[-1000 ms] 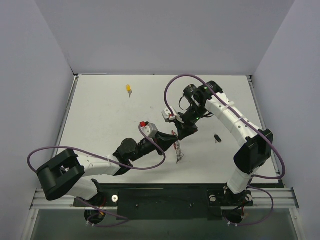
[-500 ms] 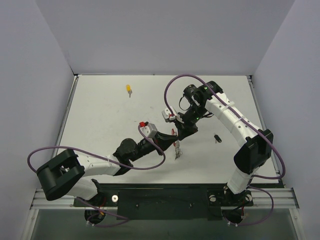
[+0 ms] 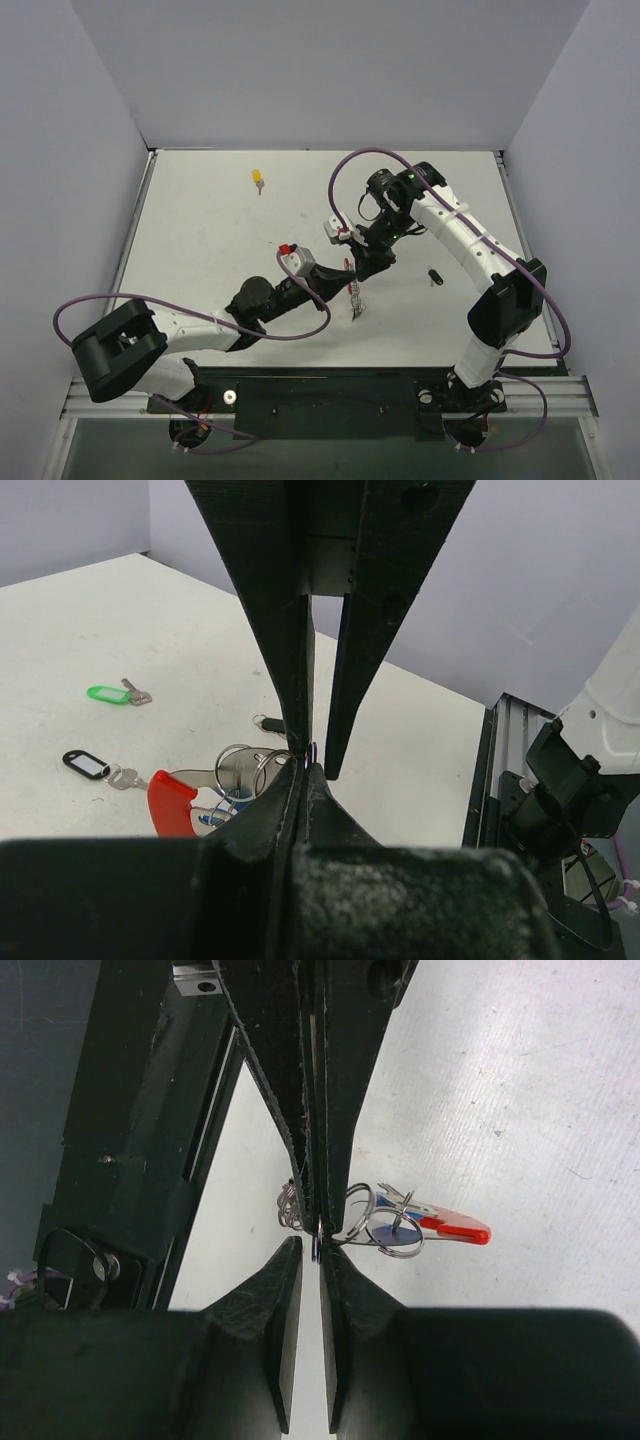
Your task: Put the keys on the keyring
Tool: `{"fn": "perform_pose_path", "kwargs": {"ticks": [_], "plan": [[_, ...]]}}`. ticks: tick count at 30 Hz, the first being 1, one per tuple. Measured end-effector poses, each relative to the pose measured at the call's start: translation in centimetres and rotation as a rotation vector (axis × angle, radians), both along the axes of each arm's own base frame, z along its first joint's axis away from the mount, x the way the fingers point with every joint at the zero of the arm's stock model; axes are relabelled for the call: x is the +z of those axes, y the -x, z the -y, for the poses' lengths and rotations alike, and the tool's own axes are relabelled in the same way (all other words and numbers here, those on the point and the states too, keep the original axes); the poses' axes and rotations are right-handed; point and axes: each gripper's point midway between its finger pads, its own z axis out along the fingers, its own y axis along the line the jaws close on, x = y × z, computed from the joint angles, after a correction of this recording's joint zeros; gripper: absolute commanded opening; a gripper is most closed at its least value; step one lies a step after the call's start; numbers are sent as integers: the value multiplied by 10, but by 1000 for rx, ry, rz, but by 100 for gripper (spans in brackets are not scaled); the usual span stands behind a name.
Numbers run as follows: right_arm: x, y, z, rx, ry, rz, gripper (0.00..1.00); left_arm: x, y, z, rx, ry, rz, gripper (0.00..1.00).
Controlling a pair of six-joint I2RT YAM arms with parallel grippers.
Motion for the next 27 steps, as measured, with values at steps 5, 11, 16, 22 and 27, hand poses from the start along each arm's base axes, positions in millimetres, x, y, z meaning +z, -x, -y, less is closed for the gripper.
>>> {"fn": "perform_pose_path", "kwargs": {"ticks": [5,11,16,22,27], "plan": [[2,-2,1,-13,-14,-9,27,-3,0,-4,11,-6,-4,0],[3,-5,3,-31,-31,-18,38,-4,0,-9,18,-7,-5,0],[4,-6,3,-36,-37,-21,38,-2,0,-14,23,1,0,0],[5,-5,3,-36,-43,-25,38,-4,0,-20,28,10,-5,0],[6,-3,-1,-20,-70,-32,35,-2,1,-21,23,27,-10,0]]}}
